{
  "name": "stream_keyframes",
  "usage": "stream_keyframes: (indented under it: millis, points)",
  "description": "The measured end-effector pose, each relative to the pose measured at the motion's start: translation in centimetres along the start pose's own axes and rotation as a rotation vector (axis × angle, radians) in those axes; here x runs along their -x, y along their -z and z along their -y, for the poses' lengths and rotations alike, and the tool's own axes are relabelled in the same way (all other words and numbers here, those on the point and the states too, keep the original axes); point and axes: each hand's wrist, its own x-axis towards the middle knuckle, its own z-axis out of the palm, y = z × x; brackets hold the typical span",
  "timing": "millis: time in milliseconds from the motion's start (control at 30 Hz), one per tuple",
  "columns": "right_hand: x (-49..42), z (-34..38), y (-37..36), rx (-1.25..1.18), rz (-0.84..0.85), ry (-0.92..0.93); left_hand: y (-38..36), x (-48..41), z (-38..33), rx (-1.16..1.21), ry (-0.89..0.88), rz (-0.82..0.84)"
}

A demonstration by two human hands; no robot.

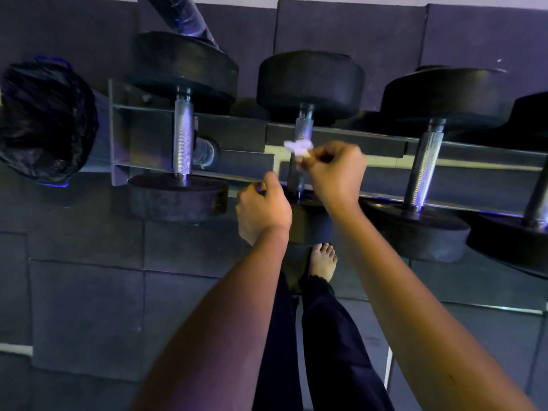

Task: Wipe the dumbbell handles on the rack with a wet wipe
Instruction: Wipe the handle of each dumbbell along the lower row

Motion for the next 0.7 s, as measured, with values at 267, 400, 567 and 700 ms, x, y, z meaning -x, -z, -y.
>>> stream_keyframes:
  millis: [267, 400, 567, 700]
  points:
    - [-2.7, 1.4, -0.3, -0.015, -0.071, 0.005, 0.0, 0.1, 0.0, 0.015, -0.017, 0.016]
    - [0.1, -0.7, 0.0, 0.098, 0.082, -0.052, 0.1, 0.0, 0.0, 0.012, -0.003, 0.006]
    - [1.8, -2.3, 1.1, 0.039, 0.211, -0.129, 0.0, 0.0, 0.0, 0.002, -0.011, 0.013]
    - [-0.9, -1.8, 0.8, -0.363, 0.173, -0.208, 0.0, 0.1, 0.0, 0.014, -0.009, 0.007]
